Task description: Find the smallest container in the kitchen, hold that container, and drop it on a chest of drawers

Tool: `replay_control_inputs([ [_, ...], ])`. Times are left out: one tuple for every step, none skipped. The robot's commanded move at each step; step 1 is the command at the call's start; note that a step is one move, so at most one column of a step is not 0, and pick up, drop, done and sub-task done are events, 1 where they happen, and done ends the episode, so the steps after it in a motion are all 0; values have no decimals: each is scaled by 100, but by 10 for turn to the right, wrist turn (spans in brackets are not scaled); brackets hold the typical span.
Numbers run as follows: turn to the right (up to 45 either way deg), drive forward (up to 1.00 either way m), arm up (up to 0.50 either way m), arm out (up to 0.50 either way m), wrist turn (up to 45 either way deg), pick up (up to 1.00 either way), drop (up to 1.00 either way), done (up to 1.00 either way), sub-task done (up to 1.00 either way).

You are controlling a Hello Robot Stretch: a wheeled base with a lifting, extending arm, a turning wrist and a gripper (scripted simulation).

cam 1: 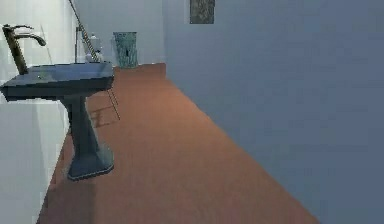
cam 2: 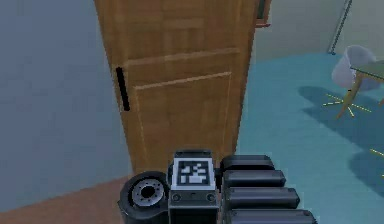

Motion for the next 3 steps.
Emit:
replay_control_inputs([
  [0,100,0,0,0,0,0,0,0],
  [0,60,0,0,0,0,0,0,0],
  [-150,0,0,0,0,0,0,0,0],
])
